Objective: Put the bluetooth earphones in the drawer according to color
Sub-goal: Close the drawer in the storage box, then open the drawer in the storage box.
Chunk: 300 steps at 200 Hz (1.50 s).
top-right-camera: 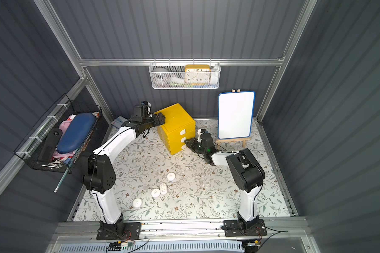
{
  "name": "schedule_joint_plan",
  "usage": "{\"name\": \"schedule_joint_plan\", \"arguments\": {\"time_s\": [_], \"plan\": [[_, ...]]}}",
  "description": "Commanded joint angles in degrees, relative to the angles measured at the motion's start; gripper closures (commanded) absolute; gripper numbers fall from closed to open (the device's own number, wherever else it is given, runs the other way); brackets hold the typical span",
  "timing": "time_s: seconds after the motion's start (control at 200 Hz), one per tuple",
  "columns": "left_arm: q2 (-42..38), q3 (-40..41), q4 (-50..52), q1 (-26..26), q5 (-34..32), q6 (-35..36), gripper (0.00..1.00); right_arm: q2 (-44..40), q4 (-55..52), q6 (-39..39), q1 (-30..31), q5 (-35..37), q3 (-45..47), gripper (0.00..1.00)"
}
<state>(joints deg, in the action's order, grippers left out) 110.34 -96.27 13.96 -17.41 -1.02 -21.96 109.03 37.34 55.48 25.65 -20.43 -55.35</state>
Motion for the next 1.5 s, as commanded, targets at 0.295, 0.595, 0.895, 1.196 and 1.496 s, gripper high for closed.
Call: {"name": "schedule_joint_plan", "arguments": {"time_s": [0.295,0.595,0.895,1.196,1.496], "plan": [[-1.83,0.54,8.93,-0.61,3.61,2.25,0.01,-2.92,6.84,-3.45,-0.59,1.8,12.46,0.54],[2.8,-3.66,12.59,-0.6,2.42,3.14,0.01,3.49,4.41,-5.19,-0.72,-2.78,4.88,0.4],[4.77,-3.19,11.63,-0.61,3.72,3.15,0.01,9.36,4.33,-6.53,-0.7,-4.53,-1.83,0.33],[4.94,-2.63,11.27,-0.6,3.71,3.06,0.01,13.41,3.68,-7.41,-0.64,-5.13,-6.65,0.31],[5.41,-2.7,11.14,-0.65,3.74,2.94,0.01,16.4,6.86,-7.58,-0.69,-4.42,-8.22,0.38]]}}
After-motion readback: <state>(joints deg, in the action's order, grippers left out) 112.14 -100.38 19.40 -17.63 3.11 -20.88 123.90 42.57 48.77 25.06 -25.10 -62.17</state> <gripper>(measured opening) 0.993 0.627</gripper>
